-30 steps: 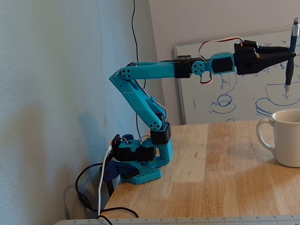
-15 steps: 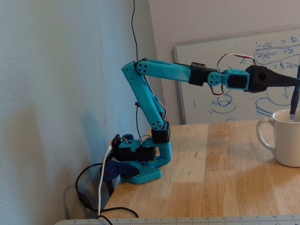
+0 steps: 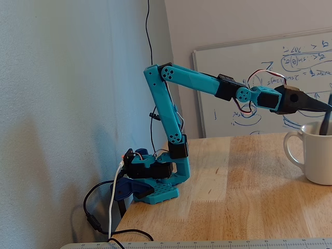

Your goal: Grasp a pen and put it in a mug.

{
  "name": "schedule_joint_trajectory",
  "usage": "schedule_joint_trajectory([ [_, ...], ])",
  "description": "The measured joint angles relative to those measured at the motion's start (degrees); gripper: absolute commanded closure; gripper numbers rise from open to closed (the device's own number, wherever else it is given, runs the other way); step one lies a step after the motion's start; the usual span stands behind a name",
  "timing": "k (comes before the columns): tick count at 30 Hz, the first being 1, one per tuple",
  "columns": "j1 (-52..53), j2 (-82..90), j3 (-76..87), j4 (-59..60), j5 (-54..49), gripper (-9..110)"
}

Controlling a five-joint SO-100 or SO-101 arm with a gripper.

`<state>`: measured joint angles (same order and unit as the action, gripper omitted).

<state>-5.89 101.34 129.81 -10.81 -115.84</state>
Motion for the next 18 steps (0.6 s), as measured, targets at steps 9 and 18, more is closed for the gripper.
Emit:
schedule_joint_trajectory([
  [9,0.00,3.52,0.00,0.00,1.23,87],
  [18,0.00,11.87,0.00,0.44,28.30,88],
])
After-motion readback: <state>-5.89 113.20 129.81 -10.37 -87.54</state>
